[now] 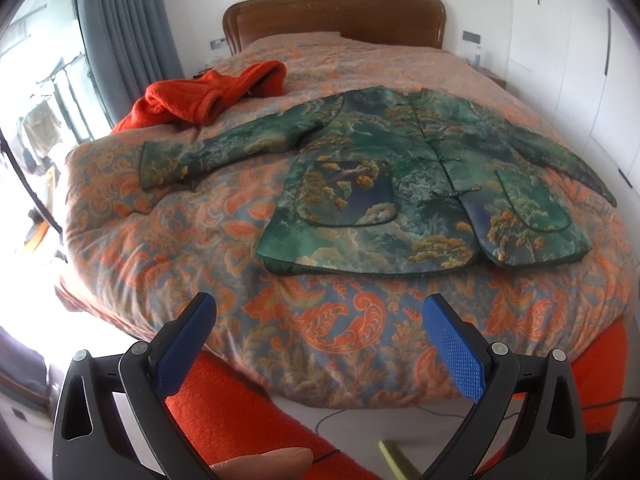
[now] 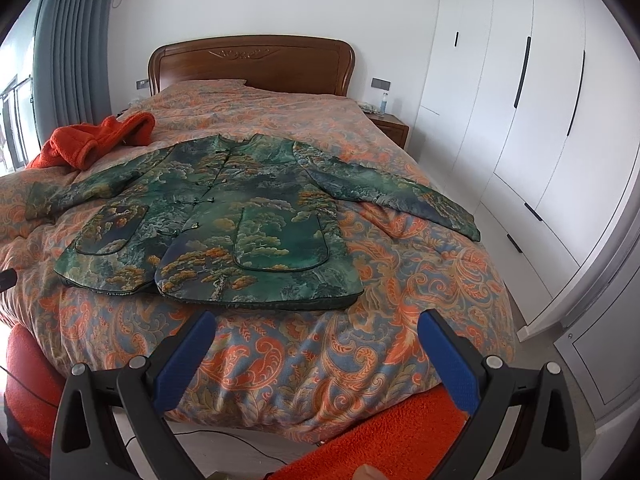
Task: Fold large clothes
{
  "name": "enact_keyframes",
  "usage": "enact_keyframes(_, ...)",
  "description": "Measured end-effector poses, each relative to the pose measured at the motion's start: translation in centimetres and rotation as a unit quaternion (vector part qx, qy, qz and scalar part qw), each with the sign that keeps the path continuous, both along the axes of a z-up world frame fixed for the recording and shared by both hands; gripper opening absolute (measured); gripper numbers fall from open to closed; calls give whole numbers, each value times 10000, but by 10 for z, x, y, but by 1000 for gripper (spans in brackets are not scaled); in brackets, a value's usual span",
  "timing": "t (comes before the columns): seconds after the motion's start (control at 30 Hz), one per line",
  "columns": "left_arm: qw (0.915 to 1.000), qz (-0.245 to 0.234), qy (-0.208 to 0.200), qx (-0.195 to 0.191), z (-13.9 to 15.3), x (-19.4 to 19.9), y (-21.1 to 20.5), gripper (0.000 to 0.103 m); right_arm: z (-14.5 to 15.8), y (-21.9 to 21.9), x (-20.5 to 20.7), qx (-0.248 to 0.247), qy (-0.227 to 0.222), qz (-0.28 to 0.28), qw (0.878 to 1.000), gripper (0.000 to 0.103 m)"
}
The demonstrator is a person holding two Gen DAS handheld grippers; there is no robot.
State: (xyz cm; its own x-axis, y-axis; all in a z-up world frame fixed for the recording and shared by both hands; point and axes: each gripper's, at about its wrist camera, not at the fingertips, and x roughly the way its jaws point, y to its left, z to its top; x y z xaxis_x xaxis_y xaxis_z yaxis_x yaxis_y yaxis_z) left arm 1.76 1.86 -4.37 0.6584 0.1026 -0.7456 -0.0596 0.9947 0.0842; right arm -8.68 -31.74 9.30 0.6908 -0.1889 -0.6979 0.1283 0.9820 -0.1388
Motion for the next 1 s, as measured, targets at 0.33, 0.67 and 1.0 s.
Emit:
enact_keyframes(0.33, 9999, 16, -4, 106, -1, 1, 0, 103, -1, 0, 3, 88, -56, 261, 9996, 103)
enact_keyframes(0.67, 9990, 72, 120, 417, -9, 2, 0, 103, -12, 6, 3, 238, 121, 452, 9986, 103)
enact_keyframes(1.0, 10000, 54, -26, 67, -15, -1, 7, 103, -15, 3, 7, 430, 93, 451, 9980, 103)
